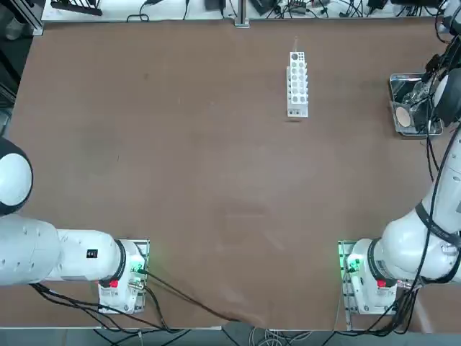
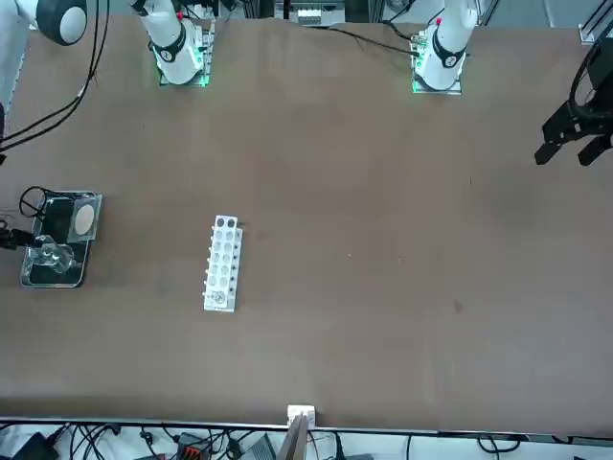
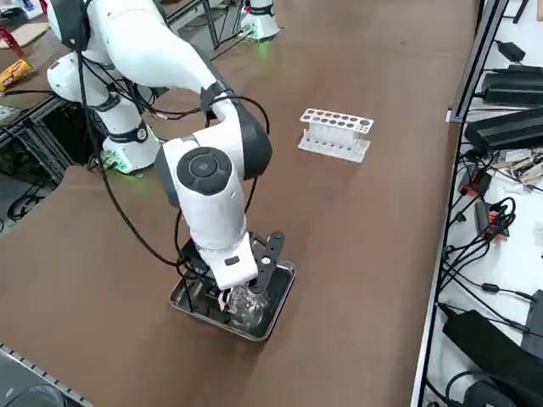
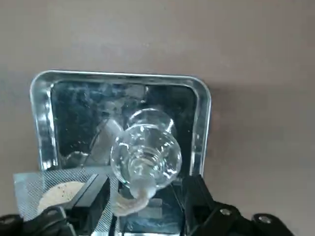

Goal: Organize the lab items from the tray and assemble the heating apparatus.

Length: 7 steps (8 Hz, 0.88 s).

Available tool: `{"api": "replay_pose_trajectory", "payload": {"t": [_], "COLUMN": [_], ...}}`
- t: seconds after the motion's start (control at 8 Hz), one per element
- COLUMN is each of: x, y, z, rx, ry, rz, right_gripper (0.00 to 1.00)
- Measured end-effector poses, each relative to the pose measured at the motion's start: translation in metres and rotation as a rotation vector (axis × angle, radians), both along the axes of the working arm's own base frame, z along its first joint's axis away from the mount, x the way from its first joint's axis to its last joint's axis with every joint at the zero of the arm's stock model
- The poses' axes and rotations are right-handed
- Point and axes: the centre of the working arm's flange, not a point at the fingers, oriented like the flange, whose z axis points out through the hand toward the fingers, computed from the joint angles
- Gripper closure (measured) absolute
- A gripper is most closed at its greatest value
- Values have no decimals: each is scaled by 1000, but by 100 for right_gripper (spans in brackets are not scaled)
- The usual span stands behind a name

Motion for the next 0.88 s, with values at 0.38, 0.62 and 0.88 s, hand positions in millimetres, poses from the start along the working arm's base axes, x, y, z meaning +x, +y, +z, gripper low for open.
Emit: {"api": "replay_pose_trajectory", "payload": {"t": [0.38,0.62,0.88], "x": [-4,-3,-2], "y": [-2,-2,-1], "z": [-4,-4,-4], "rx": [2,-3,-3], "ry": [10,4,2], "rz": [-3,-2,0], "right_gripper": [25,32,34]}}
